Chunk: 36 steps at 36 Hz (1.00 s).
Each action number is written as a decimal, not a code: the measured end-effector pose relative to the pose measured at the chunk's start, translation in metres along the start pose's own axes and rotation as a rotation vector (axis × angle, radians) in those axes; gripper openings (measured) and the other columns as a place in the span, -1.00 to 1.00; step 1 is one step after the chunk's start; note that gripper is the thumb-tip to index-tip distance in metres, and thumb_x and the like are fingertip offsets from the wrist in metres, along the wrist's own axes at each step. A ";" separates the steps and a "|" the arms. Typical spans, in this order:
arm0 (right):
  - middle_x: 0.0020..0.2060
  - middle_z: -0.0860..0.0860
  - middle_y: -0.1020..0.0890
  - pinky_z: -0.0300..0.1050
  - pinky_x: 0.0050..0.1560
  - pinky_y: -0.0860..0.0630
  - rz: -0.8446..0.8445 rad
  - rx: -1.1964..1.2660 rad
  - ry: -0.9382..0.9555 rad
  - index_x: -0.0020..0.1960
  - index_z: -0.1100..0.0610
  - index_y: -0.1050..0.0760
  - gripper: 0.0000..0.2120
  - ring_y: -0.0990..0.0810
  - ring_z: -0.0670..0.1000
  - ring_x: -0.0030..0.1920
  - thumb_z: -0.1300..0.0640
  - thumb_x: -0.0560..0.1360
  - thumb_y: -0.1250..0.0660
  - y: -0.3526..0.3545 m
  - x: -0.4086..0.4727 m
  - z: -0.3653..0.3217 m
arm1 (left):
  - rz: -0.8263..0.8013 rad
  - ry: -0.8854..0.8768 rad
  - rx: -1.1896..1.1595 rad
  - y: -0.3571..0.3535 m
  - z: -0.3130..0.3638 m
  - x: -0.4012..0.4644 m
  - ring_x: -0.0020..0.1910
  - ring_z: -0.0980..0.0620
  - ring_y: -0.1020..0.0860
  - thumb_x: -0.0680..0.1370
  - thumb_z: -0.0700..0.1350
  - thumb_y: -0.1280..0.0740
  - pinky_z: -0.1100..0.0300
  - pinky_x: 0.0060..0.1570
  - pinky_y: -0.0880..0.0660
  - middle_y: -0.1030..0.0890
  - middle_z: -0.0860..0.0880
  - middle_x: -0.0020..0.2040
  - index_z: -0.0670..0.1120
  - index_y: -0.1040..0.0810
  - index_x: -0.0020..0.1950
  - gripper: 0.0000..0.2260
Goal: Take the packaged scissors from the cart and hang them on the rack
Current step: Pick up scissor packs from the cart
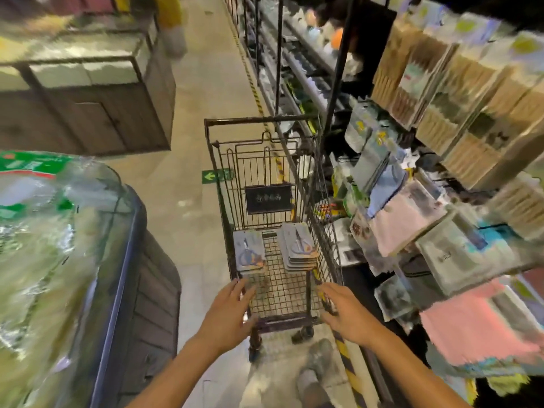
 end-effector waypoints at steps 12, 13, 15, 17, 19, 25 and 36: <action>0.49 0.01 -0.41 -0.05 0.50 -0.25 -0.144 0.078 -0.011 0.55 0.00 -0.32 -0.45 -0.35 0.07 0.50 0.00 0.60 -0.36 0.059 0.137 0.077 | -0.129 0.144 0.004 -0.002 0.035 0.143 0.68 -0.11 0.02 0.71 0.20 -0.10 0.03 0.63 0.07 -0.05 -0.06 0.71 0.06 0.01 0.71 -0.38; 0.51 -0.01 -0.37 -0.04 0.51 -0.24 -0.150 0.071 -0.027 0.56 -0.02 -0.30 -0.44 -0.32 0.07 0.52 -0.03 0.61 -0.35 0.059 0.145 0.082 | -0.142 0.160 -0.012 -0.003 0.036 0.151 0.68 -0.11 0.04 0.71 0.19 -0.11 0.02 0.63 0.09 -0.03 -0.06 0.71 0.07 0.02 0.71 -0.38; 0.55 -0.01 -0.33 -0.02 0.55 -0.22 -0.162 0.051 -0.055 0.58 -0.02 -0.28 -0.42 -0.28 0.07 0.54 -0.08 0.61 -0.33 0.057 0.161 0.090 | -0.158 0.182 -0.045 -0.006 0.037 0.165 0.69 -0.12 0.07 0.71 0.19 -0.12 0.02 0.63 0.14 0.01 -0.04 0.72 0.10 0.06 0.71 -0.37; 0.57 0.04 -0.30 0.01 0.56 -0.20 -0.175 0.048 -0.077 0.58 0.01 -0.27 -0.41 -0.25 0.07 0.56 -0.07 0.60 -0.33 0.054 0.175 0.097 | -0.174 0.189 -0.050 -0.012 0.036 0.178 0.69 -0.11 0.07 0.71 0.19 -0.11 0.04 0.62 0.18 0.03 -0.03 0.72 0.09 0.09 0.71 -0.36; 0.55 0.07 -0.33 0.00 0.55 -0.23 -0.186 0.057 -0.069 0.58 0.04 -0.29 -0.42 -0.29 0.07 0.54 -0.03 0.60 -0.34 0.051 0.187 0.101 | -0.193 0.202 -0.052 -0.021 0.030 0.190 0.69 -0.11 0.09 0.71 0.20 -0.11 0.04 0.62 0.18 0.05 -0.03 0.72 0.08 0.08 0.71 -0.36; 0.60 0.02 -0.24 -0.08 0.58 -0.09 -0.204 0.056 -0.097 0.62 0.03 -0.17 -0.41 -0.16 0.05 0.60 0.01 0.66 -0.29 0.040 0.215 0.112 | -0.273 0.242 -0.127 -0.054 0.002 0.226 0.69 -0.10 0.14 0.71 0.19 -0.12 -0.03 0.64 0.16 0.10 -0.03 0.72 0.08 0.08 0.71 -0.36; 0.58 0.04 -0.25 0.02 0.56 -0.18 -0.159 0.213 -0.334 0.60 0.07 -0.23 -0.39 -0.19 0.10 0.58 0.06 0.61 -0.35 -0.039 0.287 0.146 | -0.342 0.230 -0.231 -0.128 -0.069 0.301 0.69 -0.12 0.10 0.70 0.16 -0.17 0.03 0.64 0.11 0.06 -0.01 0.71 0.09 0.05 0.71 -0.36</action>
Point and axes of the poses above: each hand's wrist, its own x-axis towards the middle knuckle, its own y-axis out of the back of the hand, z = x × y, the point moved 3 cm from there along x, towards the middle knuckle
